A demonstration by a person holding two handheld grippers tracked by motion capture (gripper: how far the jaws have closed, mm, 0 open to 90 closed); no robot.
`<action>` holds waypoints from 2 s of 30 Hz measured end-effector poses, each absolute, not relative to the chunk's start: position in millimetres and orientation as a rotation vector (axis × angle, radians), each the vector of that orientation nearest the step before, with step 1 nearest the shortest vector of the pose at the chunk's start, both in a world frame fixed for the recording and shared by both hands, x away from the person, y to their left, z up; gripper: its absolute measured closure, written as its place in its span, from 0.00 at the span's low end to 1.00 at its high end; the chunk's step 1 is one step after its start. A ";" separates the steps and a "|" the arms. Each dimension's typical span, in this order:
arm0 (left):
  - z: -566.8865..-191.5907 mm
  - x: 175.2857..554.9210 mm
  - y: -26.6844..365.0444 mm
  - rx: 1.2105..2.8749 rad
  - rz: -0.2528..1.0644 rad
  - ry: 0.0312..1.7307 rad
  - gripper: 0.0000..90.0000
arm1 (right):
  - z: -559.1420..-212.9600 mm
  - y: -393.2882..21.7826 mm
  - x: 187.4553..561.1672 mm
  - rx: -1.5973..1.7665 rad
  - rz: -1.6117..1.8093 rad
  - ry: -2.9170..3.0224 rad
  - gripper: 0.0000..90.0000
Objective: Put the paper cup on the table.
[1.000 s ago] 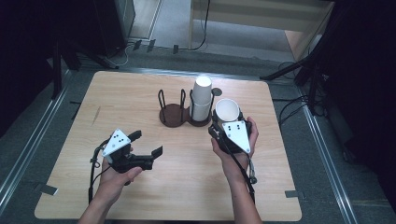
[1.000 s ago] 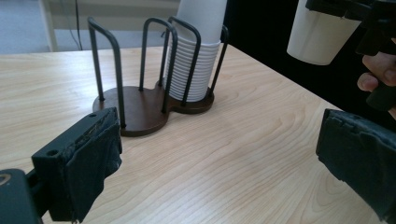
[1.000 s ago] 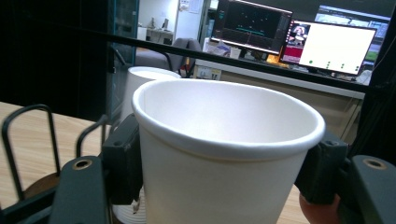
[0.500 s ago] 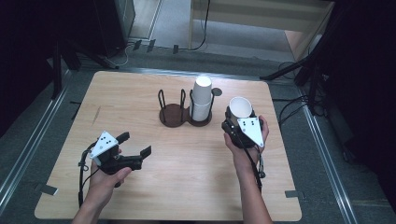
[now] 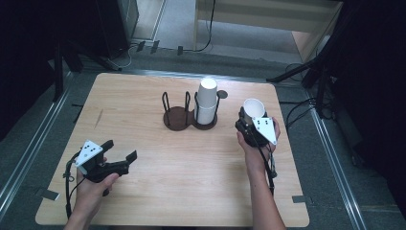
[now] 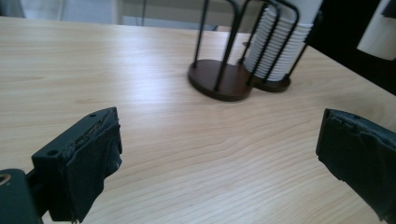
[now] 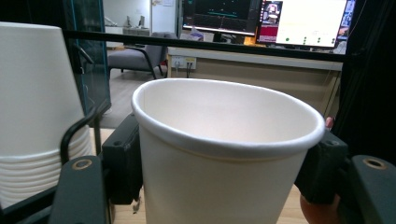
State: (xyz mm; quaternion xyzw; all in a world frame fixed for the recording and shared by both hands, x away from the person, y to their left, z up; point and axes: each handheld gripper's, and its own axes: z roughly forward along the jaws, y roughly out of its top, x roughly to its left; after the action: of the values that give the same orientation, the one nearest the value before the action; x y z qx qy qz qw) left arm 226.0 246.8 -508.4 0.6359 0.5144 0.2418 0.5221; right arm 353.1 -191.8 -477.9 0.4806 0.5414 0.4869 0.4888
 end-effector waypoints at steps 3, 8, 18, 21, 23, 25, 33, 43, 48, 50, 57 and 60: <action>-514.6 220.8 258.4 1.509 0.599 1.263 0.01 | -481.6 -196.0 358.7 1.175 1.170 1.315 0.33; -522.7 209.0 275.8 1.483 0.648 1.297 0.01 | -489.6 -202.3 370.1 1.185 1.163 1.327 0.33; -530.9 186.3 313.4 1.459 0.690 1.375 0.00 | -500.6 -208.6 386.1 1.198 1.128 1.330 0.34; -535.2 182.5 321.2 1.461 0.680 1.396 0.00 | -502.6 -211.4 389.9 1.206 1.134 1.334 0.34; -536.5 179.6 326.8 1.455 0.678 1.404 0.00 | -503.8 -212.7 393.3 1.211 1.147 1.344 0.34; -536.8 177.1 331.5 1.455 0.687 1.409 0.00 | -505.2 -212.3 396.4 1.216 1.145 1.347 0.34; -542.5 173.3 347.1 1.408 0.678 1.437 0.00 | -513.8 -205.2 411.5 1.219 1.134 1.355 0.34; -548.7 174.1 354.3 1.383 0.657 1.447 0.00 | -523.9 -203.0 421.9 1.246 1.139 1.367 0.33; -549.5 174.8 351.3 1.400 0.665 1.441 0.00 | -528.6 -207.5 424.4 1.272 1.127 1.370 0.33; -549.7 175.0 351.2 1.399 0.664 1.441 0.00 | -529.1 -208.3 424.6 1.284 1.125 1.369 0.33; -550.3 175.8 351.7 1.397 0.659 1.447 0.00 | -532.4 -211.9 426.9 1.304 1.098 1.387 0.33; -550.3 176.0 351.5 1.399 0.659 1.448 0.00 | -534.9 -213.4 428.4 1.324 1.069 1.401 0.33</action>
State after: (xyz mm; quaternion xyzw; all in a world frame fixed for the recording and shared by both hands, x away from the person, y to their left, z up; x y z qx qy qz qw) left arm 176.0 351.5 -550.3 0.5760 0.5958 0.2713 0.4895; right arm 428.4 -213.4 -534.9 0.5360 0.5669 0.4327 0.4517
